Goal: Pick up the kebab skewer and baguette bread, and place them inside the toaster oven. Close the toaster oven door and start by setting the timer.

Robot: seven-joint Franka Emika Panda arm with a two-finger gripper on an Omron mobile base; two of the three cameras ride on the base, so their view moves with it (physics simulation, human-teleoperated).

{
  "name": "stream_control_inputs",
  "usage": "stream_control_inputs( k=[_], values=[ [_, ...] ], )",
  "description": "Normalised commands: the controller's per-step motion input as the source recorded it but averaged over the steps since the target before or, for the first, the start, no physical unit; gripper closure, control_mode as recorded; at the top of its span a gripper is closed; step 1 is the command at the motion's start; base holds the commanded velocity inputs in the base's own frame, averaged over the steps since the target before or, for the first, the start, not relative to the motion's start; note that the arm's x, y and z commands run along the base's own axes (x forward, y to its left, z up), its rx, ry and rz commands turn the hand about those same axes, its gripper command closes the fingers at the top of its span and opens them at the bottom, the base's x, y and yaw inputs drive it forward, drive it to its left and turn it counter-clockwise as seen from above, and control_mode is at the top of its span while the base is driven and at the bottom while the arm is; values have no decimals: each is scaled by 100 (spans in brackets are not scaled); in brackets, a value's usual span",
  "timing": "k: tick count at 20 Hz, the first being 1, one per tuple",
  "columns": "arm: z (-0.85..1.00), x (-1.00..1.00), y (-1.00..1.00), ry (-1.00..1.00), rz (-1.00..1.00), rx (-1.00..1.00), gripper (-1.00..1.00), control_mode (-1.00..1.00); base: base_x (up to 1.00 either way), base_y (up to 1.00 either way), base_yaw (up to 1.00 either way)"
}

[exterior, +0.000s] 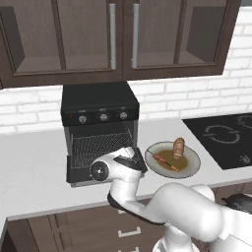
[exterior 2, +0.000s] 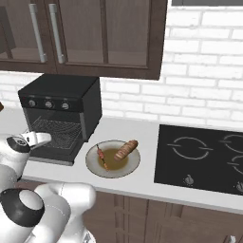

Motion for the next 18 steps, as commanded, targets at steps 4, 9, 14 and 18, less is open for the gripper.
stream_control_inputs(
  k=[4, 9, 14, 18],
  values=[
    [65, -40, 0, 8, 0, 3, 100, -100, 0, 0, 0],
    [56, -55, -19, 19, -1, 6, 100, -100, 0, 0, 0],
    [38, -38, -87, 21, 0, 12, 100, -100, 0, 0, 0],
    [31, -21, -100, 18, 1, 13, 100, -100, 0, 0, 0]
  ],
)
